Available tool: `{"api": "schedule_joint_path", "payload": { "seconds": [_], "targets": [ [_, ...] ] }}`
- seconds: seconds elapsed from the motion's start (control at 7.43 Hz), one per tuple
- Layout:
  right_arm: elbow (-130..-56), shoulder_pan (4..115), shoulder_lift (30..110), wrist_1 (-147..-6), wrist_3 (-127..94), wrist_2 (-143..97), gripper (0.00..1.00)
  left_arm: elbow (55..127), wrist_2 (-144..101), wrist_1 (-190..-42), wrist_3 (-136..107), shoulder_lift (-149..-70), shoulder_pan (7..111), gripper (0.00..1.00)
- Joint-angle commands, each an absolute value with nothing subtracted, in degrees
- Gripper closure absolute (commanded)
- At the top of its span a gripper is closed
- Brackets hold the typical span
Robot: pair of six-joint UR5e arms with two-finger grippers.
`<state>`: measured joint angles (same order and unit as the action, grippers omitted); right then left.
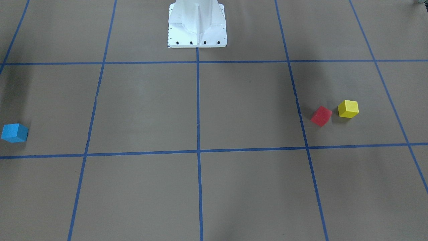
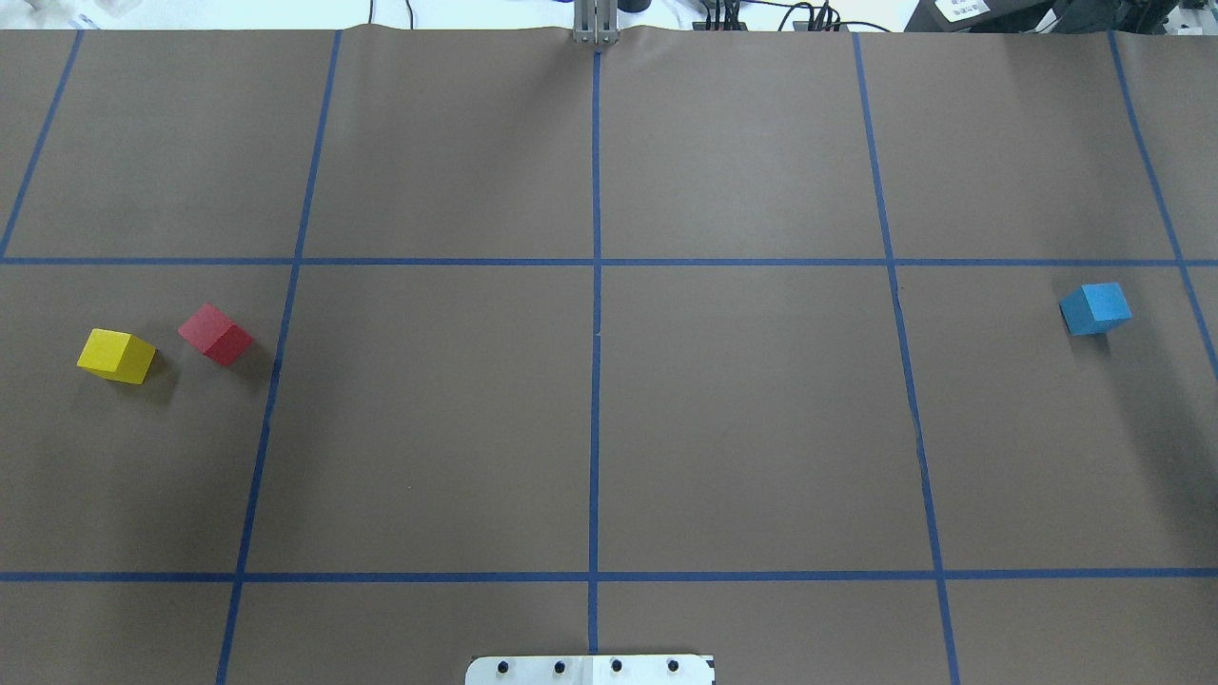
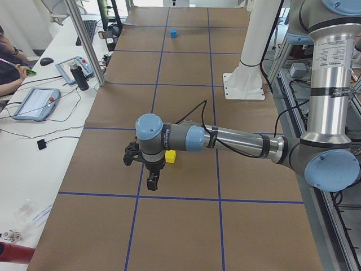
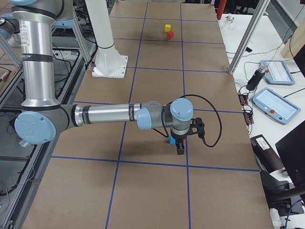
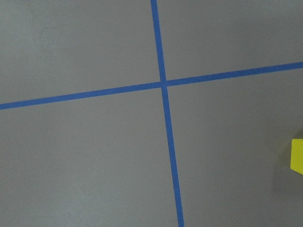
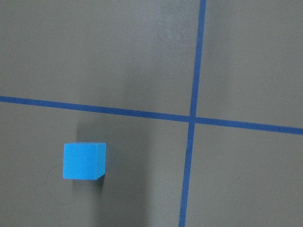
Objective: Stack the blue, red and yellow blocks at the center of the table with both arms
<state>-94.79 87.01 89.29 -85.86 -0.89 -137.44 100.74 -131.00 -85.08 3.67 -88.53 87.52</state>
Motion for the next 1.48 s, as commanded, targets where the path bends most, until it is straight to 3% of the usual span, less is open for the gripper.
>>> {"api": "schedule_joint_path", "payload": {
  "seconds": [0.0,0.54,1.35],
  "targets": [
    [-90.5,82.6,88.3,-81.0,-1.0,-138.3,0.00,100.6,-131.1,-85.5,3.6,-88.7,87.5,0.00],
    [-89.5,70.2,83.5,-77.3,-17.0,-134.5,0.00,100.8,-131.1,-86.2,3.6,-88.7,87.5,0.00],
    [-84.7,65.6,82.5,-76.3,-17.2,-131.0,0.00,100.6,-131.1,-88.2,3.5,-88.5,87.5,0.00]
  ]
}}
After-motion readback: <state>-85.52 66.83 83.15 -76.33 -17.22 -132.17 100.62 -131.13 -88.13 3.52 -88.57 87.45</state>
